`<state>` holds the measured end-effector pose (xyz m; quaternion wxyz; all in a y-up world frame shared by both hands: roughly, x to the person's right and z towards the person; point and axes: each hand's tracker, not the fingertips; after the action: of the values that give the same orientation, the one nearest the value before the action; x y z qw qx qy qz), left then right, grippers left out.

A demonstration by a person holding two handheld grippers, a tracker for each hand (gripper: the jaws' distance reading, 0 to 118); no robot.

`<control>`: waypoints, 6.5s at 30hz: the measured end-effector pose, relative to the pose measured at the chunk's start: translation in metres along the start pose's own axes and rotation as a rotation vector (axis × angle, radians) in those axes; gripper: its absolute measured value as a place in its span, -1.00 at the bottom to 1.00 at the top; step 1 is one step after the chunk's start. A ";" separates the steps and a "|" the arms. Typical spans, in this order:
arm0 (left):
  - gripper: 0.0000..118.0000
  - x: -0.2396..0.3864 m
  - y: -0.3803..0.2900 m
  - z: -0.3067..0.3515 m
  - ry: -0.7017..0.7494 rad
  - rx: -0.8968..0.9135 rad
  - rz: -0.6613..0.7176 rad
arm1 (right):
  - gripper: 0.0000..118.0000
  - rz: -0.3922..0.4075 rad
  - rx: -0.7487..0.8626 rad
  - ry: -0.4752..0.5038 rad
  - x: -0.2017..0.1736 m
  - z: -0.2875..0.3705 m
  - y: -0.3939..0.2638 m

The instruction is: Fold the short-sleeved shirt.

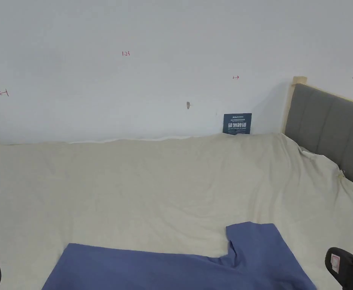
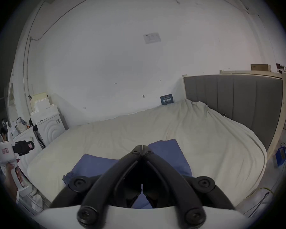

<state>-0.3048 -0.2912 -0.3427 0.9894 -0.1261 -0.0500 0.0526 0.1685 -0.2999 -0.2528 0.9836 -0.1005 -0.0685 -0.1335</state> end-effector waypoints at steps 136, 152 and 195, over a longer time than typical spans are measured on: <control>-0.95 -0.021 0.421 -0.280 -0.071 -0.075 0.041 | -0.95 0.004 -0.042 0.059 -0.084 -0.273 0.466; -0.95 -0.001 0.362 -0.379 -0.082 -0.106 0.017 | -0.95 0.043 0.005 0.066 -0.060 -0.383 0.415; -0.95 -0.072 -0.094 -0.116 -0.284 -0.852 0.032 | -0.95 0.099 -0.822 0.130 0.121 -0.083 -0.063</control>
<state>-0.3547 -0.4180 -0.4368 0.8315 -0.5146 -0.2007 0.0592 0.2753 -0.4072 -0.3029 0.8692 -0.4790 0.0575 -0.1085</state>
